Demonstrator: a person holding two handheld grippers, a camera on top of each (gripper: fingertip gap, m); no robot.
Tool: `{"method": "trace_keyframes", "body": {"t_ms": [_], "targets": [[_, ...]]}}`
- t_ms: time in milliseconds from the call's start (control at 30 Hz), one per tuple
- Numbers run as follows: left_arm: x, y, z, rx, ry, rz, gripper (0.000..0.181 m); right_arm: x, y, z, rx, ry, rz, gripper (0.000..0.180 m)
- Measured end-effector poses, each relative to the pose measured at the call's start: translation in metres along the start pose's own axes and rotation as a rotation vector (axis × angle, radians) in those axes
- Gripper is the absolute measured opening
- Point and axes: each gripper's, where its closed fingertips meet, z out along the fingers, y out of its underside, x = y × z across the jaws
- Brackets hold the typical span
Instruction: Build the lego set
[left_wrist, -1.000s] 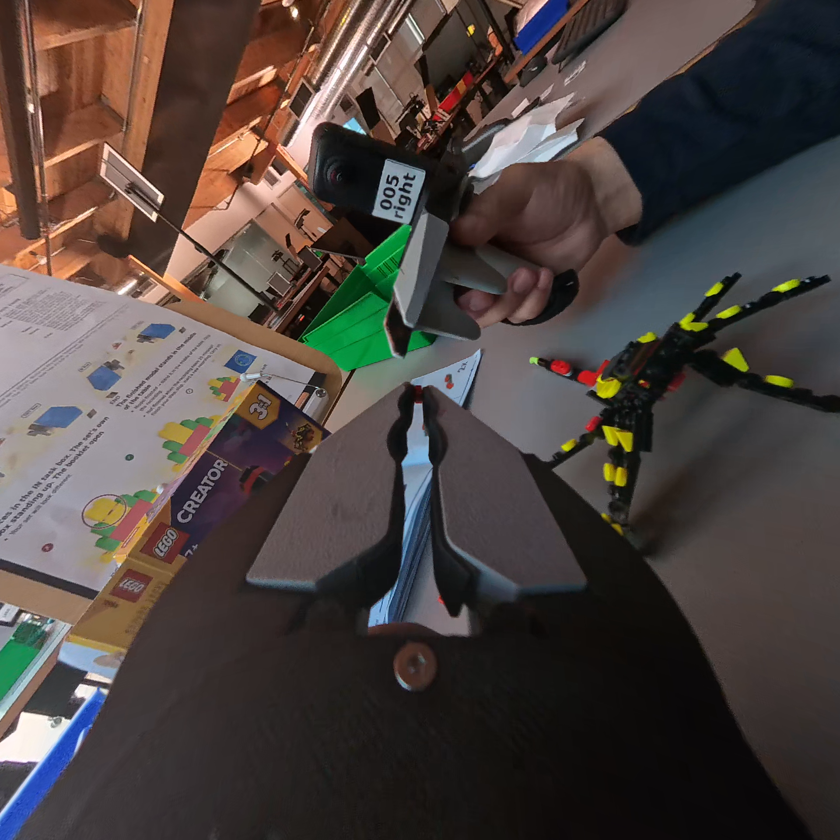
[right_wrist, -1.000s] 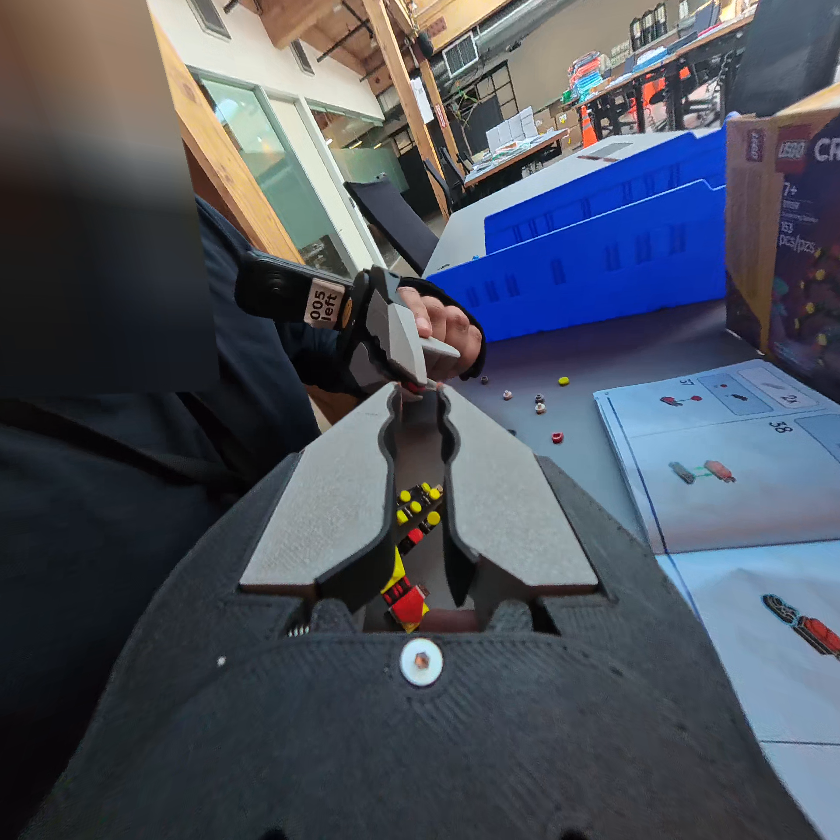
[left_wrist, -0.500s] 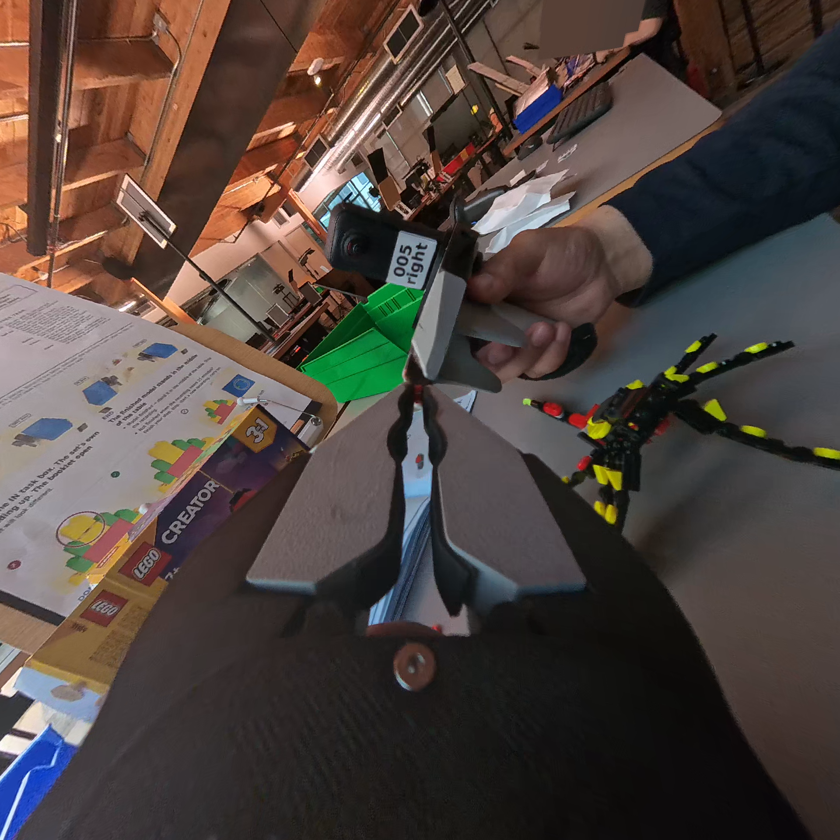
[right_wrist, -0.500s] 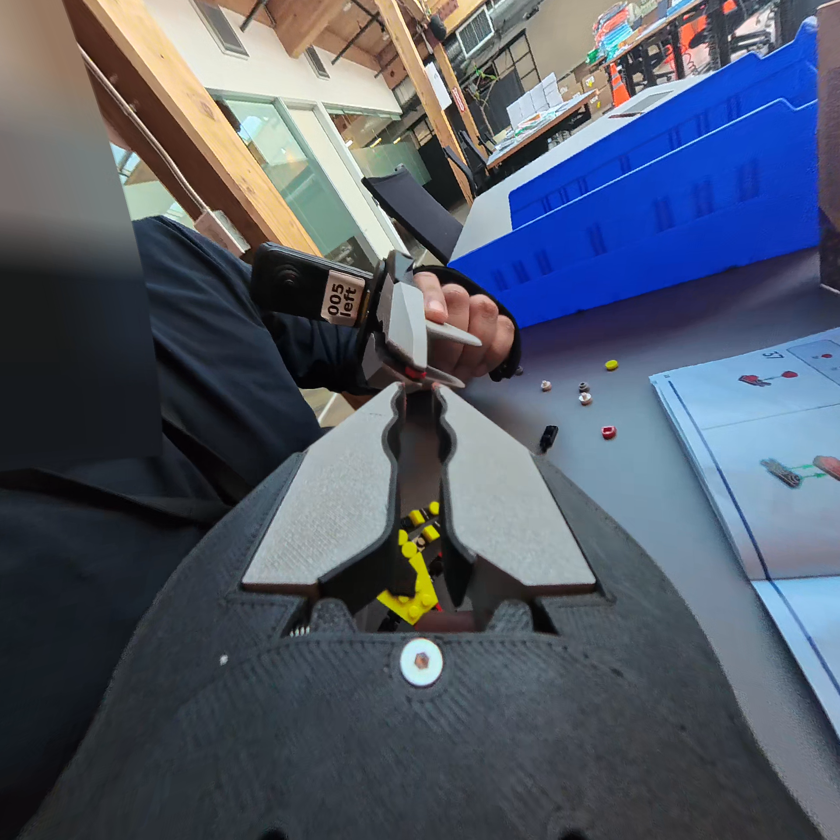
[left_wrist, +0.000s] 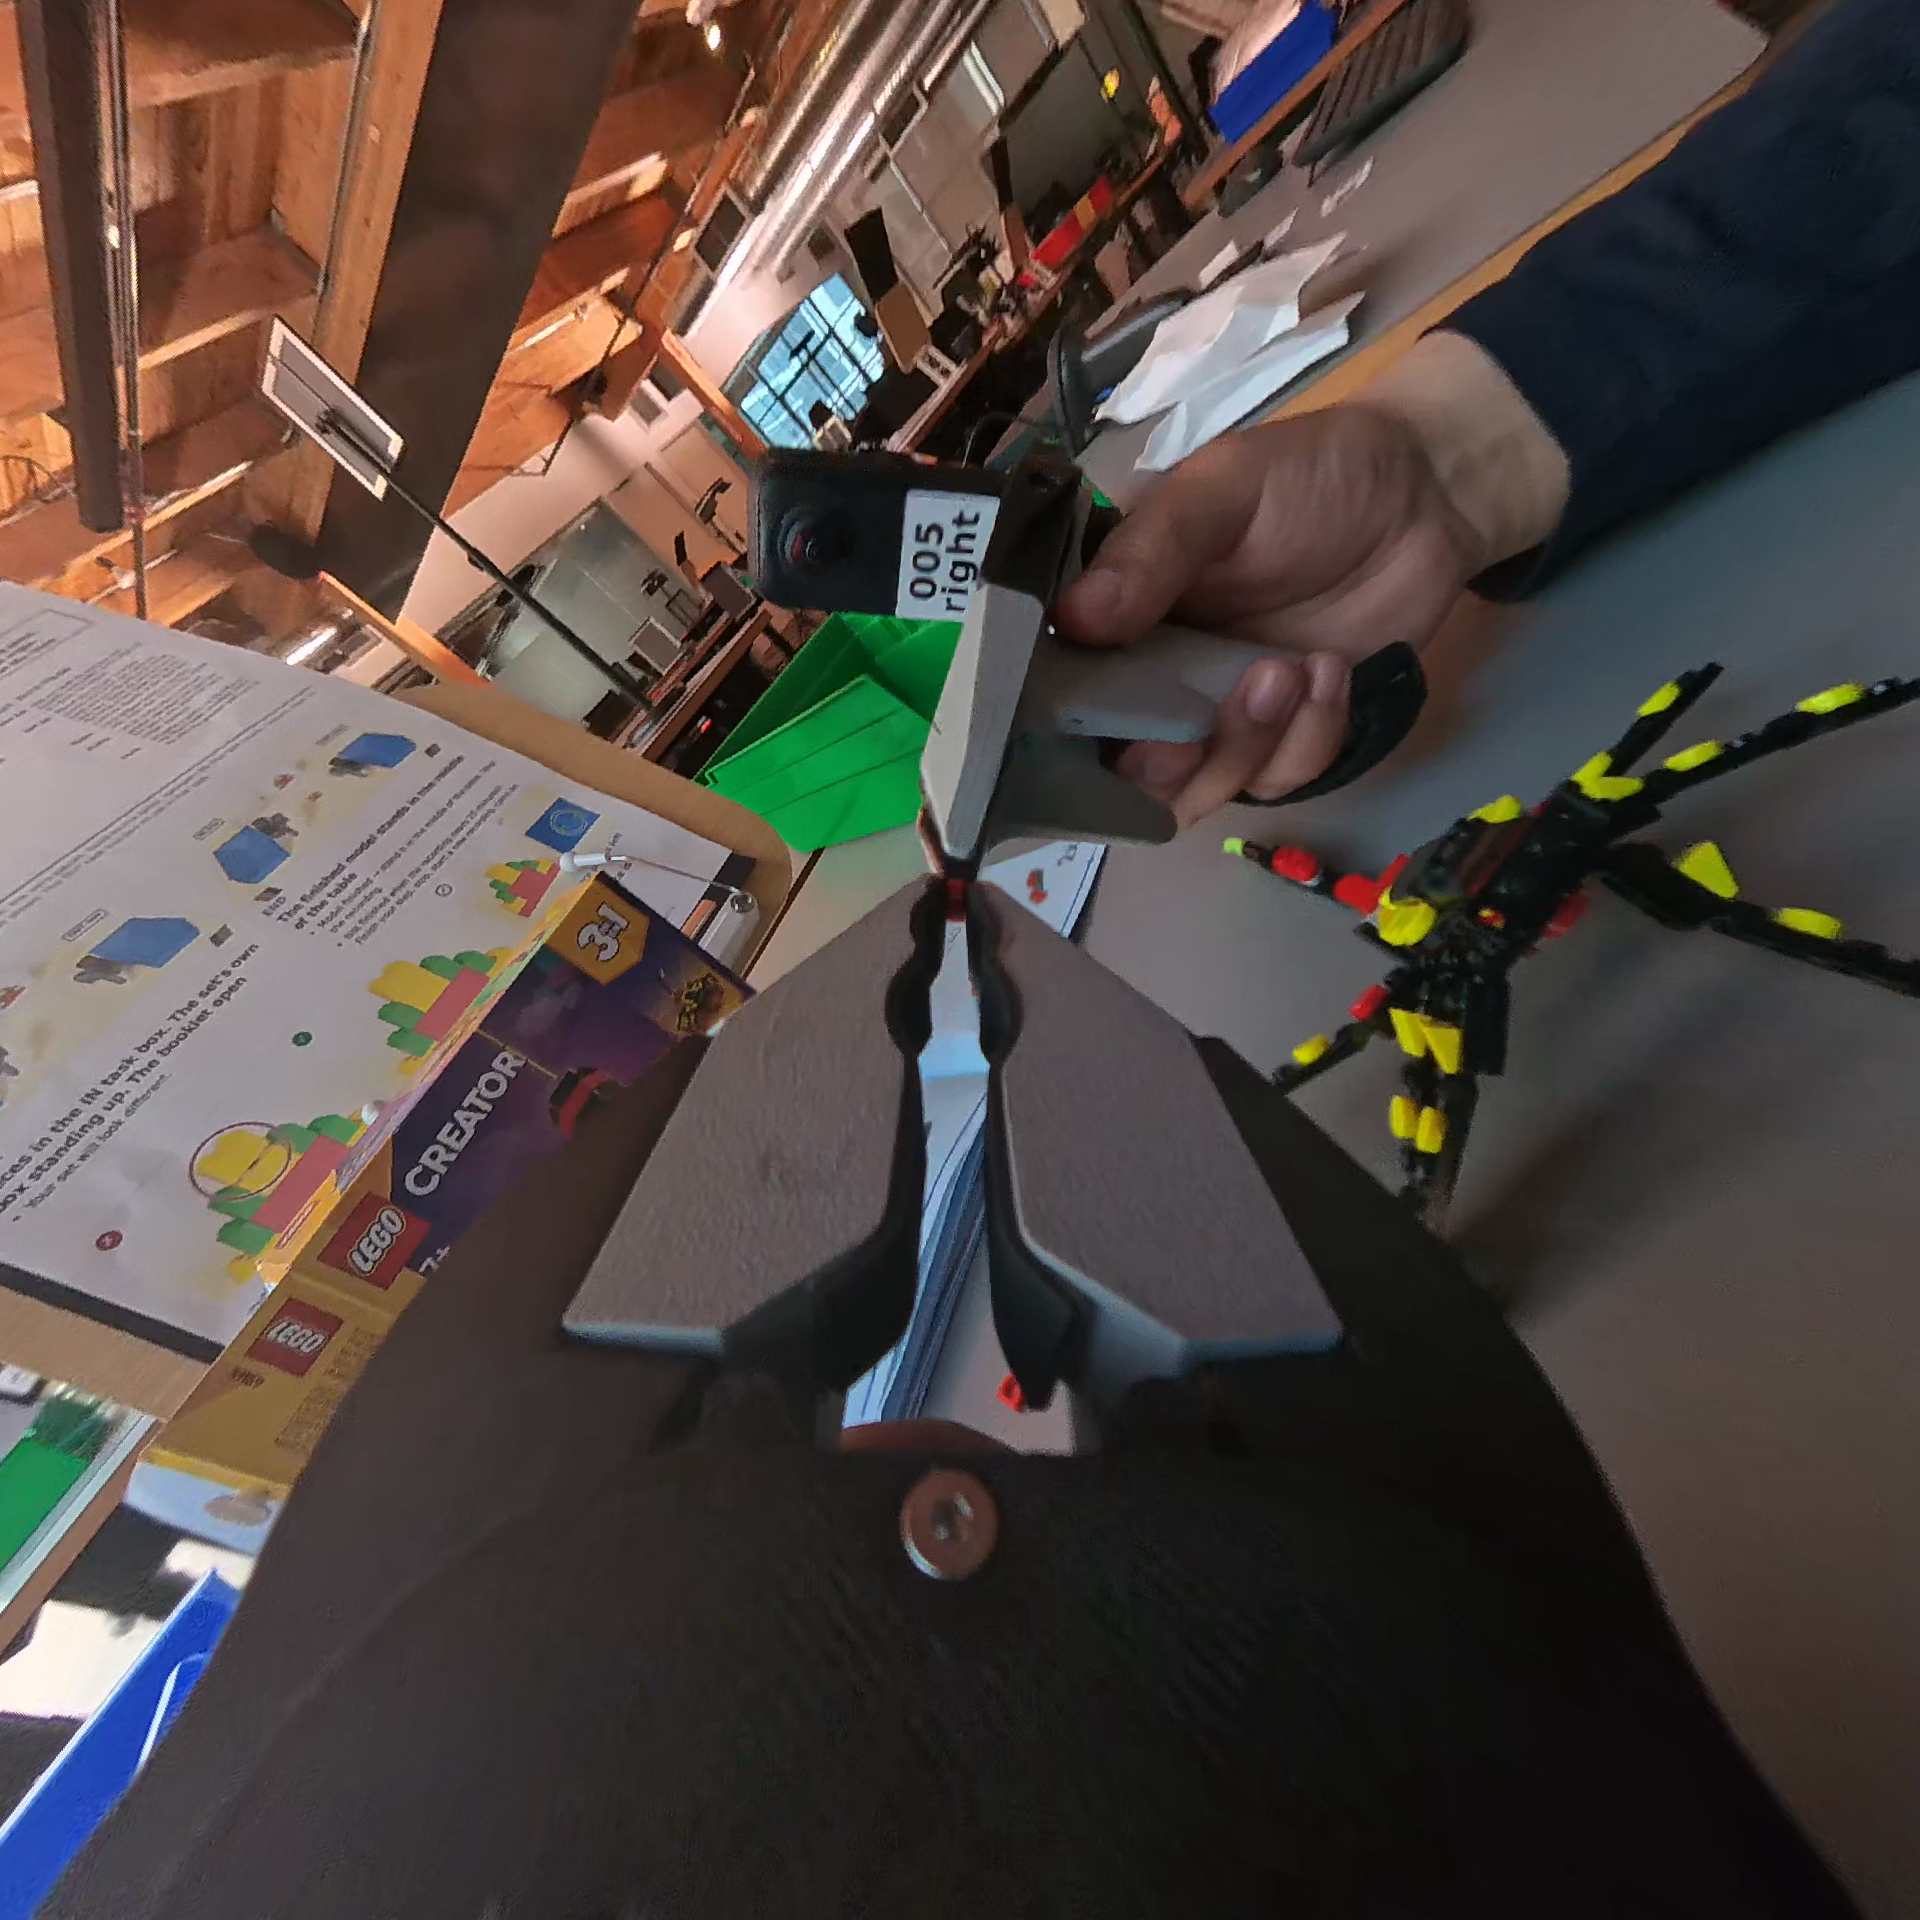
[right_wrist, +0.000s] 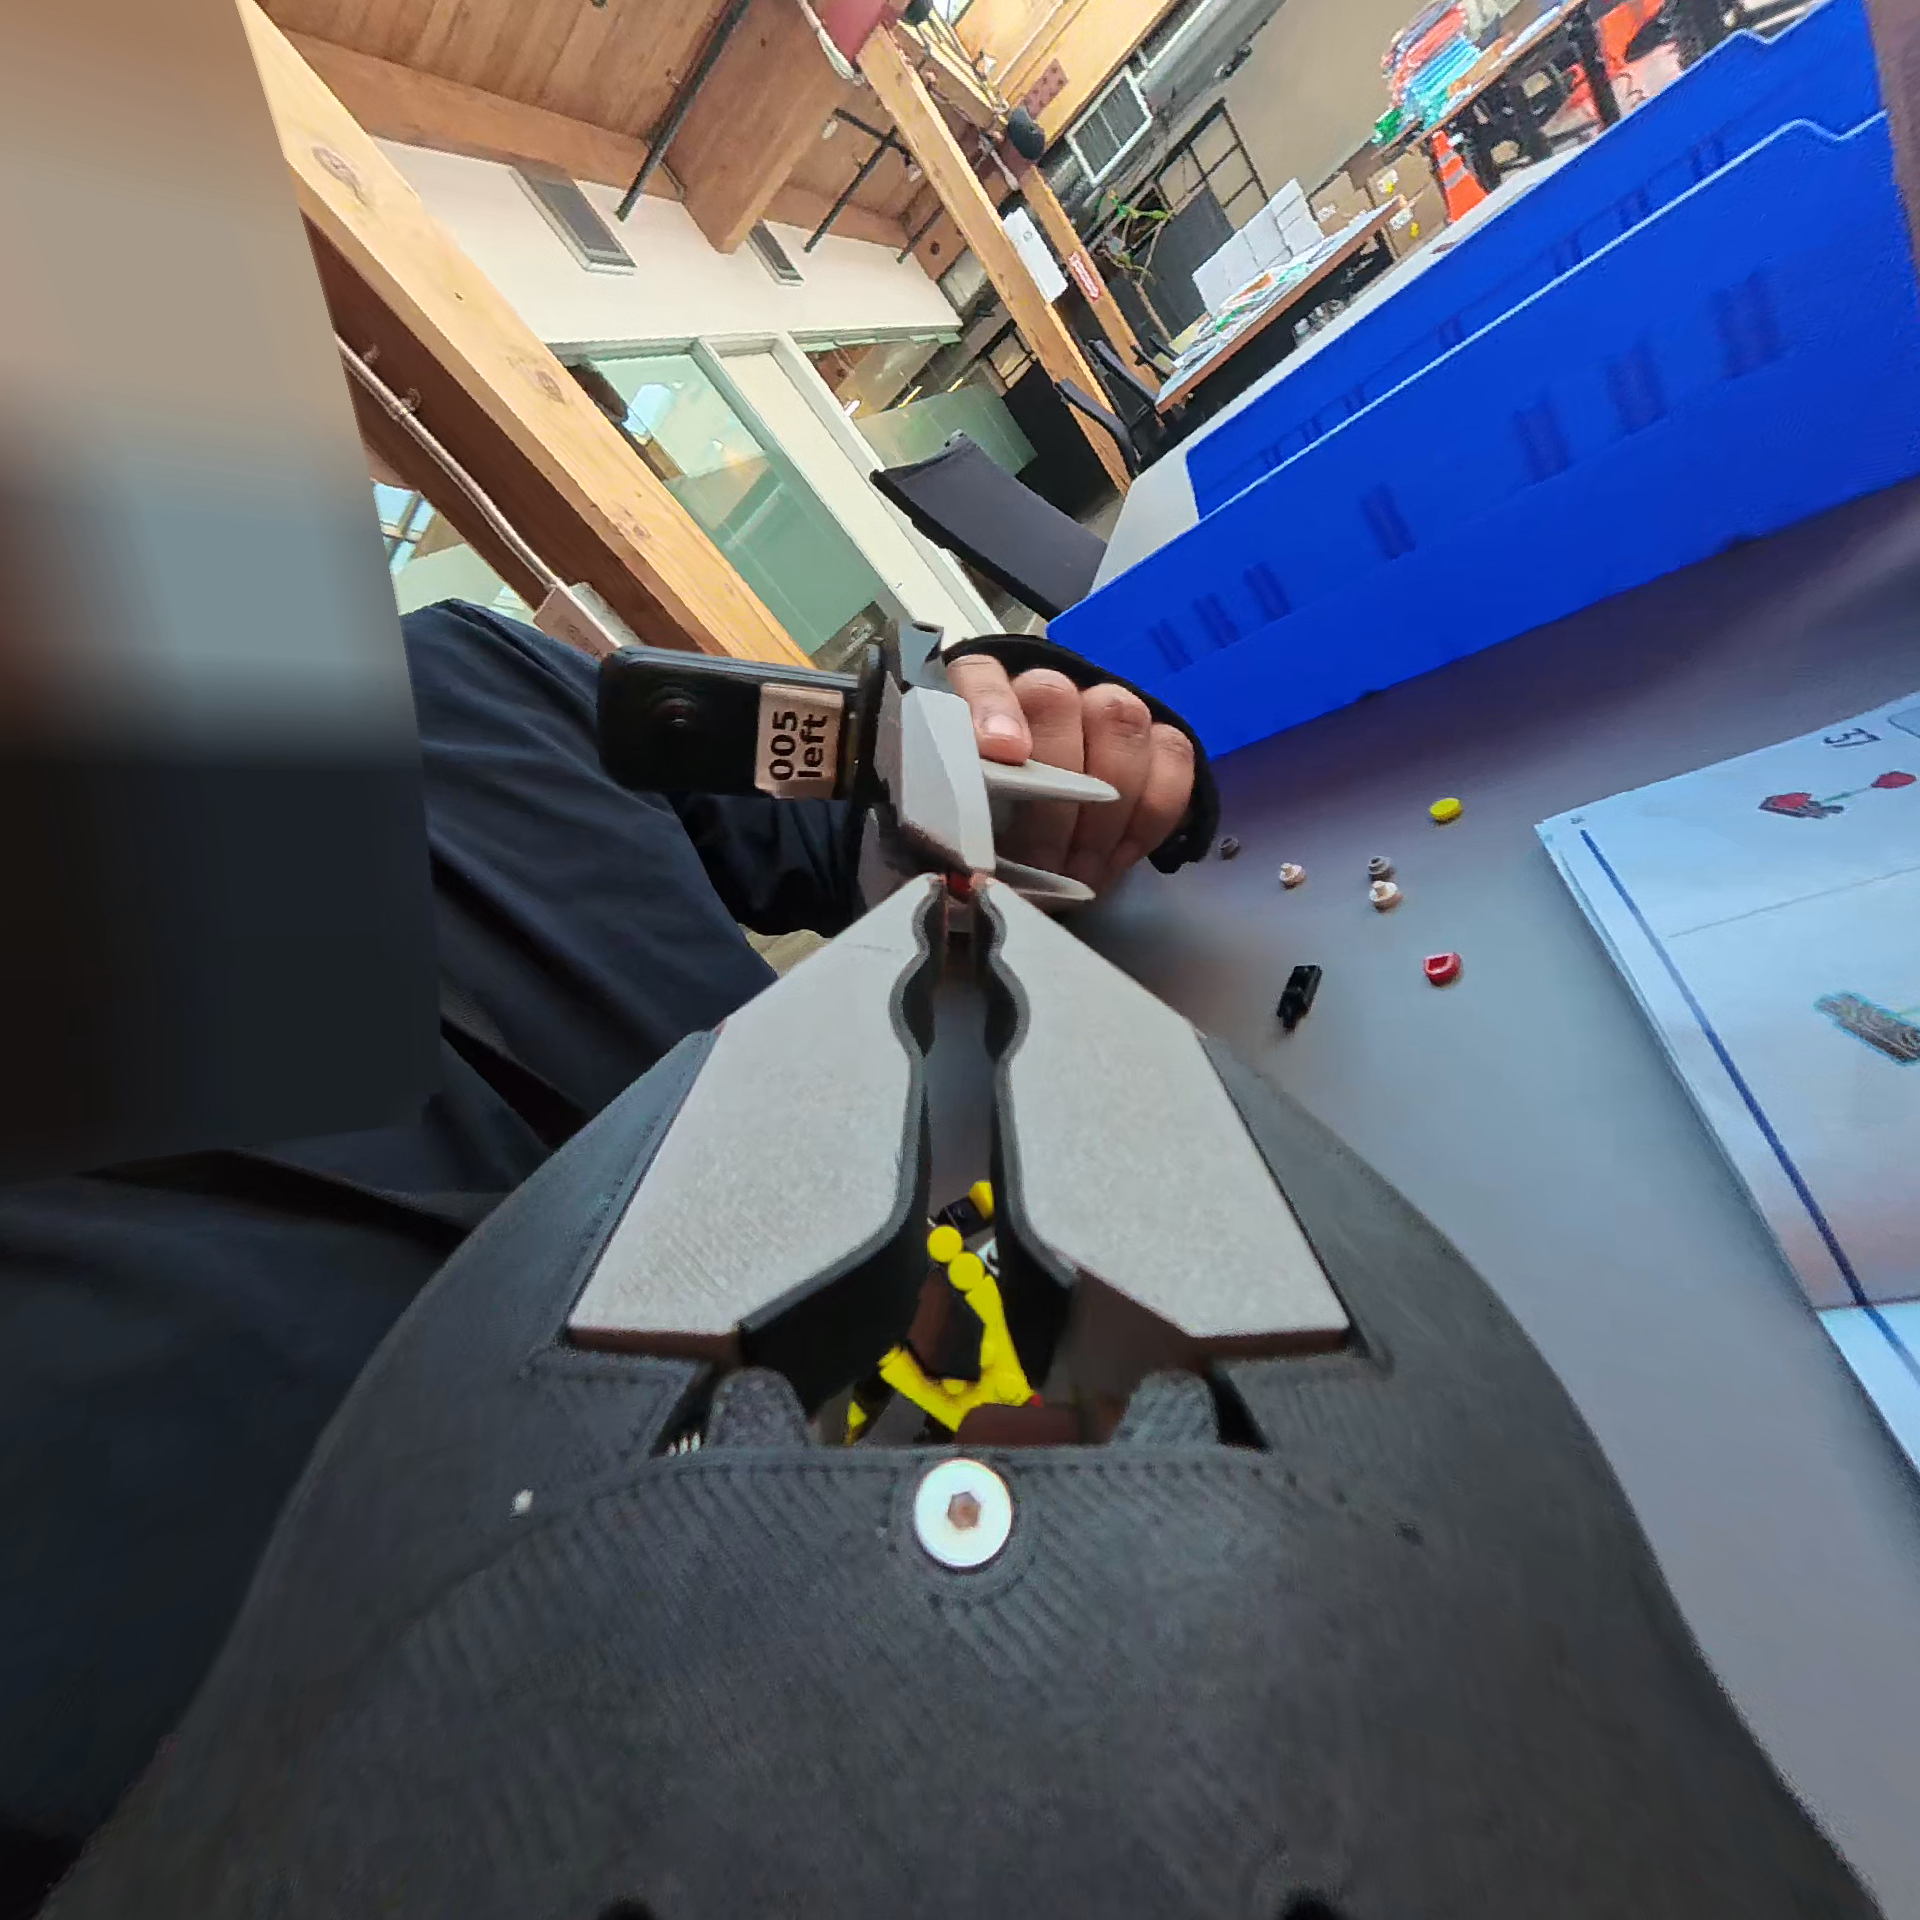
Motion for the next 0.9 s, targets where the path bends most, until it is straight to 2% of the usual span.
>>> {"method": "trace_keyframes", "body": {"t_ms": [333, 533, 700, 900], "targets": [[0.007, 0.031, 0.009, -0.166, 0.039, 0.020, 0.001, 0.032, 0.011, -0.003, -0.054, 0.174, 0.009, 0.002], [0.027, 0.073, 0.015, -0.399, 0.161, -0.010, 0.002, 0.069, 0.037, -0.007, -0.231, 0.417, -0.046, 0.000], [0.044, 0.100, 0.012, -0.569, 0.242, -0.065, 0.004, 0.082, 0.053, -0.009, -0.377, 0.526, -0.112, 0.000], [0.045, 0.100, 0.010, -0.575, 0.257, -0.091, 0.009, 0.090, 0.053, -0.017, -0.415, 0.595, -0.161, 0.000]]}}
